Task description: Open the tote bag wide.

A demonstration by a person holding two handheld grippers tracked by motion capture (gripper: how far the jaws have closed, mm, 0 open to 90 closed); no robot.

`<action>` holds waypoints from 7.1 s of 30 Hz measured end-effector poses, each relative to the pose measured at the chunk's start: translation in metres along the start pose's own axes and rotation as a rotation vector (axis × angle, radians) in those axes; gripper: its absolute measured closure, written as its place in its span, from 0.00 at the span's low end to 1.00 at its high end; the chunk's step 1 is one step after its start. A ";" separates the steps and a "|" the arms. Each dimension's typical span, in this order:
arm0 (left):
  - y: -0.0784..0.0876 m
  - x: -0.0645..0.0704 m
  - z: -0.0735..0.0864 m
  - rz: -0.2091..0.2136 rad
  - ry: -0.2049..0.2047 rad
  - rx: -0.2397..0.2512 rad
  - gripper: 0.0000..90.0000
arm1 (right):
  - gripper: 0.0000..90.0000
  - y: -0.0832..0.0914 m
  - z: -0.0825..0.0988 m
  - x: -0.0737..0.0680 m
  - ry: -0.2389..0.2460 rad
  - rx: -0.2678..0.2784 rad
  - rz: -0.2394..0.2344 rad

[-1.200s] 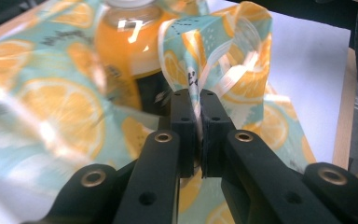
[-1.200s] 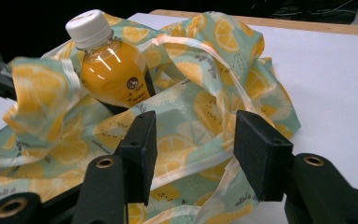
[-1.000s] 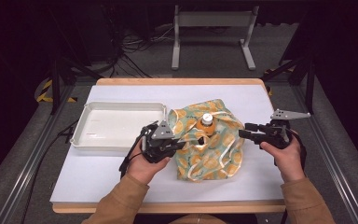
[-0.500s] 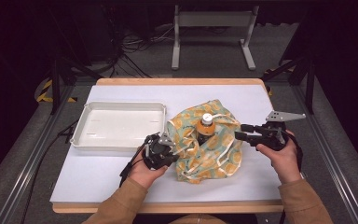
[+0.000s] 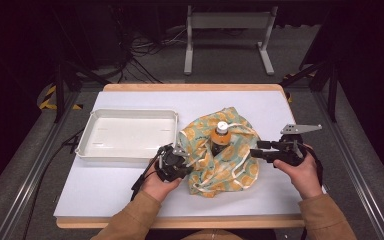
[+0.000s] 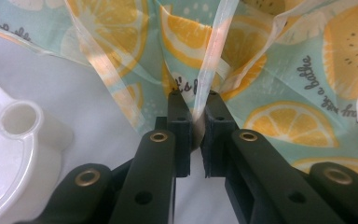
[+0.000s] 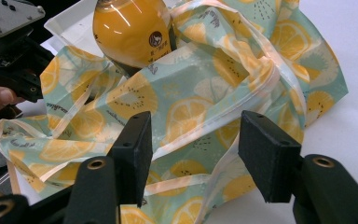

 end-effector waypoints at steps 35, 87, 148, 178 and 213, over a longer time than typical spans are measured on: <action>-0.006 -0.009 0.007 -0.028 0.021 -0.032 0.92 | 1.00 -0.001 0.032 0.029 -0.065 -0.165 0.077; 0.035 0.021 -0.066 -0.019 -0.022 0.256 0.33 | 0.56 0.042 0.014 0.017 -0.057 0.048 0.044; 0.002 0.010 -0.010 0.007 0.019 0.049 0.99 | 0.88 -0.022 -0.022 -0.039 0.113 0.070 0.056; -0.006 0.007 -0.010 0.010 0.015 0.046 0.97 | 0.54 -0.065 0.023 -0.019 0.172 -0.238 0.161; 0.060 0.013 0.005 0.063 -0.030 0.125 0.32 | 0.36 -0.009 0.005 -0.024 0.188 -0.019 0.127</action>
Point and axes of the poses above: each handheld gripper's, and its own axes: y roughly backward along the jaws, z roughly out of its underside, x roughly to its right, the point moved 5 cm from there along -y, roughly forward along the jaws, and after that the axes turned 9 degrees about -x, right-handed, at the moved point
